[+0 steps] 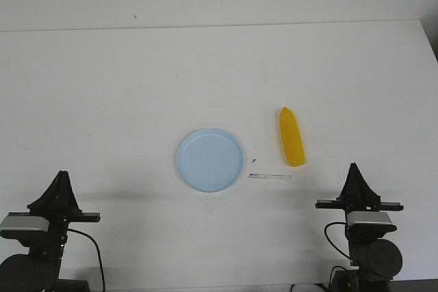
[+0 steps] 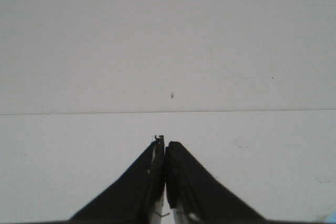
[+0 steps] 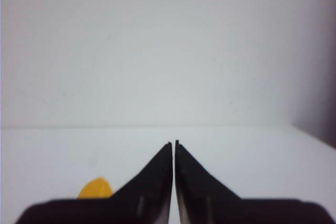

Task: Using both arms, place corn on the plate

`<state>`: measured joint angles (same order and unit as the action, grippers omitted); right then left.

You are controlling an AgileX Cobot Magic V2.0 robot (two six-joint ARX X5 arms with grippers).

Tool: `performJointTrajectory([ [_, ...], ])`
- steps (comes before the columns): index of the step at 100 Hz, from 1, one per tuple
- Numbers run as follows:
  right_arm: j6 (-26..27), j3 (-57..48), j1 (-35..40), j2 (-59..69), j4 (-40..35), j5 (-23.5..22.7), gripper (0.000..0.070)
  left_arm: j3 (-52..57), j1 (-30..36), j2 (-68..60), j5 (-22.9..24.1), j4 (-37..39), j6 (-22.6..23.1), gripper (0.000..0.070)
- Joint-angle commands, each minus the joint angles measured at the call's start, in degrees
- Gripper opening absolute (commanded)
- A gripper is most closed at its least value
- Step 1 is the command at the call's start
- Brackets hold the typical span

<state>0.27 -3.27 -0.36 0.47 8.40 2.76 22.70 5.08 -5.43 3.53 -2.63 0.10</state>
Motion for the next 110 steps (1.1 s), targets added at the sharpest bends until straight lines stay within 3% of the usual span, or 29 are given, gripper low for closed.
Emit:
performJointTrajectory([
  [1, 0.7, -4.0, 0.2, 1.3, -2.6, -0.2, 0.0008, 0.4, 0.0, 0.2, 0.2, 0.6, 0.5, 0.0001],
  [23, 0.0, -14.5, 0.7, 10.3, -15.3, -1.7, 0.0008, 0.4, 0.0, 0.2, 0.2, 0.6, 0.5, 0.0001],
  [67, 0.5, -31.1, 7.6, 41.8, -18.5, -0.4, 0.0006, 0.4, 0.0, 0.2, 0.2, 0.6, 0.5, 0.0001],
  [79, 3.7, -38.1, 9.8, 51.5, -22.5, 3.7, 0.0006, 0.4, 0.0, 0.2, 0.2, 0.6, 0.5, 0.0001],
  [99, 10.5, -51.8, 11.3, 67.6, -30.4, 3.1, 0.0006, 0.4, 0.0, 0.2, 0.2, 0.6, 0.5, 0.0001],
  [110, 10.6, -59.2, 11.5, 75.3, -34.8, 3.1, 0.0006, 0.4, 0.0, 0.2, 0.2, 0.6, 0.5, 0.0001],
])
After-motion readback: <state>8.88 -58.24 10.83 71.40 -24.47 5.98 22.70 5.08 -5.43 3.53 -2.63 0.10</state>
